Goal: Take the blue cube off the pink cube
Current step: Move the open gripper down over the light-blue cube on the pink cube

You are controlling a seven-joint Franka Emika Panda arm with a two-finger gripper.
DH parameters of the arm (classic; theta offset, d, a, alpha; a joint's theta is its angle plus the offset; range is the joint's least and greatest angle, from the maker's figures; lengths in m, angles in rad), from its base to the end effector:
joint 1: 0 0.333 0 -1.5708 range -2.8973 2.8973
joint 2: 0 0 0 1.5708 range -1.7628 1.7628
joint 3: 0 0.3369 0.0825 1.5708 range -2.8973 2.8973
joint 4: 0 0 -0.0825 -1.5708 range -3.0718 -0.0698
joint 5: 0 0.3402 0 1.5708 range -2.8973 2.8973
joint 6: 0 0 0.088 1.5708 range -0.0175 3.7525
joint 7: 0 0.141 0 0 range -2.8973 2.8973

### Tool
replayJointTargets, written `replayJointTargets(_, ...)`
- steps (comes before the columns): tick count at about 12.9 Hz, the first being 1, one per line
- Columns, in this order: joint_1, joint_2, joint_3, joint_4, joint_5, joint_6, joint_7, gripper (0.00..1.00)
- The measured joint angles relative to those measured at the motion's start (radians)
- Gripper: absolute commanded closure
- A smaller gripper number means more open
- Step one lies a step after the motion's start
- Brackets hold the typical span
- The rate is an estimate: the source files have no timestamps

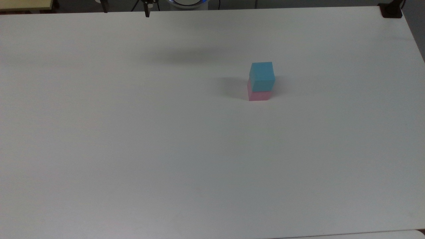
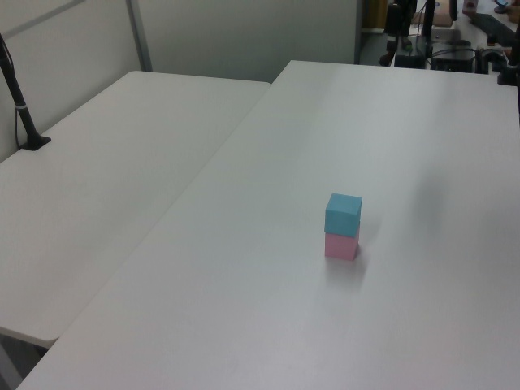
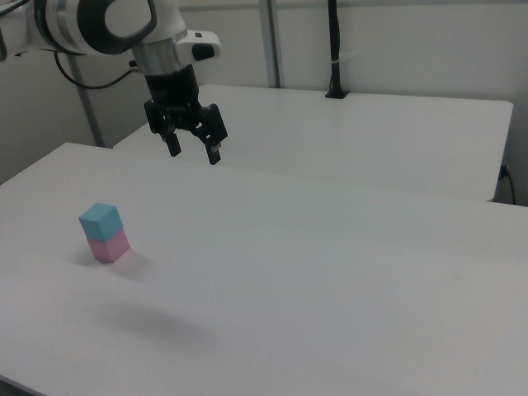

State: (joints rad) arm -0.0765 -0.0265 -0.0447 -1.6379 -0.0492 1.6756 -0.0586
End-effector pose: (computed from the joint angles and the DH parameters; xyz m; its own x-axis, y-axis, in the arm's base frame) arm 0.5091 -0.0688 0.6057 0.9965 -0.0573 0.0611 -0.0605 -0.9968 0.0516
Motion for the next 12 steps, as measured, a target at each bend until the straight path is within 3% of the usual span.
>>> replayJointTargets(10,0.004,0.000,0.004,-0.002,0.011,0.000,-0.004,0.00)
replayJointTargets(12,0.044,0.004,0.011,-0.015,0.019,-0.001,-0.013,0.00)
